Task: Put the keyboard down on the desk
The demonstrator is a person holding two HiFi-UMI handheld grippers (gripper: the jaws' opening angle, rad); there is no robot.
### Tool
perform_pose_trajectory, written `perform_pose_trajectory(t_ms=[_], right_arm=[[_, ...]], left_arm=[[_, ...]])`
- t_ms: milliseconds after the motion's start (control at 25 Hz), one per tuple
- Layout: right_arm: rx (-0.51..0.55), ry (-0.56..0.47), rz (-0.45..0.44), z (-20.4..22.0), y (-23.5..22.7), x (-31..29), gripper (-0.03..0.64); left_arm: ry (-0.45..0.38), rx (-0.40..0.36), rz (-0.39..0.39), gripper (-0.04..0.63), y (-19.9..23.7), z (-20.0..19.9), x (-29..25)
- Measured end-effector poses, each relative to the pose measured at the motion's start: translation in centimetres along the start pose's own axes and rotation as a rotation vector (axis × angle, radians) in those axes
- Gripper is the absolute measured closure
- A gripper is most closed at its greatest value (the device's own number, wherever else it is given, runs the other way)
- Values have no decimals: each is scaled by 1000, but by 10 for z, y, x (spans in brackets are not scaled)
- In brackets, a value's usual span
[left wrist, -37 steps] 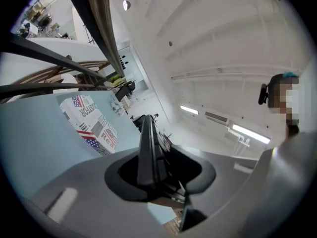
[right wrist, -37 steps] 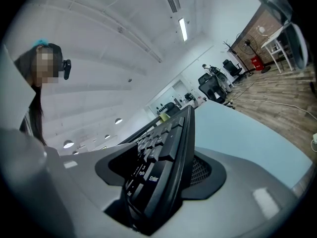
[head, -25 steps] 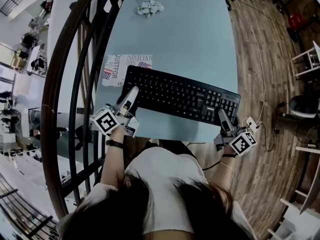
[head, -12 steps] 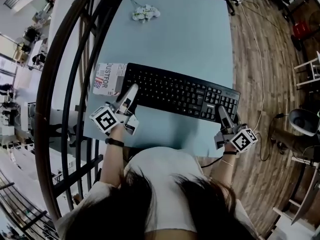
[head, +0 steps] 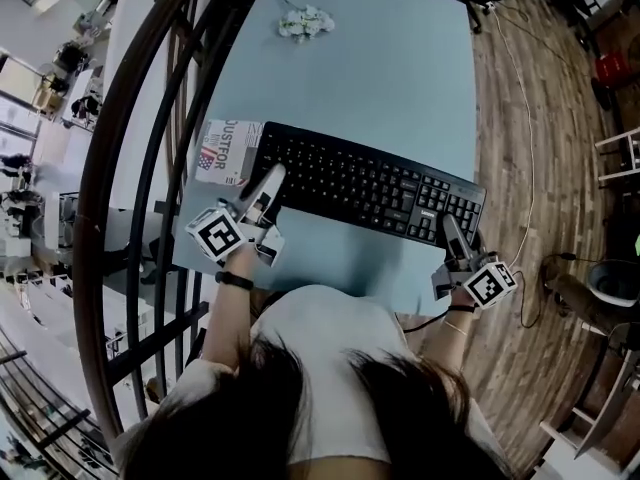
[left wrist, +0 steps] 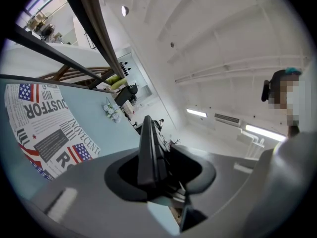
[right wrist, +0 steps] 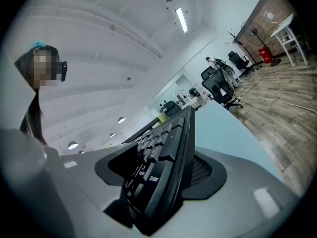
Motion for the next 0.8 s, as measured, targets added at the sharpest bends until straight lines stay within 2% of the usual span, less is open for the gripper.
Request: perform_pose_trajectory(t_ms=[440,800], right_arm=[[-19,19,26,7,-1,2,357],[-110,85,78,52,-23,18,356]], left_arm=[[26,37,-4,442,7,6,-4],[116,127,-32,442,31,51,-6]])
Point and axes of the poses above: the fingertips, and each gripper's own axes: x backward along the fingers, y to its left, z out of its underside, the point moved 9 cm from there along x, backward along the fingers, and after that the axes turned 14 degrees about y, right-handed, at the moved point
